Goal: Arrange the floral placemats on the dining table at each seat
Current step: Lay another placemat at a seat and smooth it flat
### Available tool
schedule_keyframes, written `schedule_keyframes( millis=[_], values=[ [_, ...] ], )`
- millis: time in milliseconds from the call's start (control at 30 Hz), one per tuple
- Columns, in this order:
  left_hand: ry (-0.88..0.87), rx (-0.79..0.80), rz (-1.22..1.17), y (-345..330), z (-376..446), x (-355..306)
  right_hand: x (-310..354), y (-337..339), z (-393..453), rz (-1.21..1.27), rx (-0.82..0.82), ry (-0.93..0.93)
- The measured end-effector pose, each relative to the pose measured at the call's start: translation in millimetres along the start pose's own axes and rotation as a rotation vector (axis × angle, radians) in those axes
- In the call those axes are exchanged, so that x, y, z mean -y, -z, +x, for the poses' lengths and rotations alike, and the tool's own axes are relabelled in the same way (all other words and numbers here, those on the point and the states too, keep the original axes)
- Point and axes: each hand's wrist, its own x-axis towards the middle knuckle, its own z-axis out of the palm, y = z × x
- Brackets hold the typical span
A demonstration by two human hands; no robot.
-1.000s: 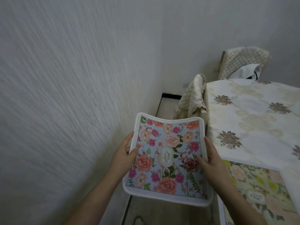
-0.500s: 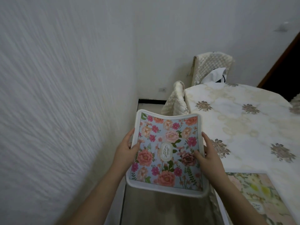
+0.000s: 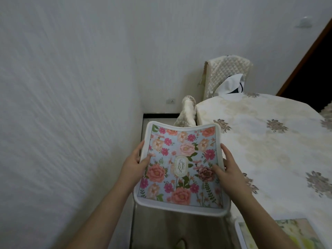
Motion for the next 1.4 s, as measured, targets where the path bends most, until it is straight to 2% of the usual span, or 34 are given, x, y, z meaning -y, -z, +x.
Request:
schedule_keyframes(
  millis=[500, 667, 1067, 1400],
  values=[
    [0.08, 0.038, -0.037, -40.4, 137.2, -36.3, 8.6, 29.9, 143.5, 0.045, -0.001, -0.037],
    [0.086, 0.086, -0.037, -47.2, 189.8, -47.7, 9.5, 28.5, 179.1, 0.062, -0.051, -0.072],
    [0.136, 0.35, -0.053, -70.3, 351.6, -81.5, 21.3, 28.4, 254.5, 0.141, -0.301, -0.131],
    [0.134, 0.661, 0.05, -163.4, 405.2, -105.3, -10.2, 52.6, 240.8, 0.265, -0.563, -0.287]
  ],
)
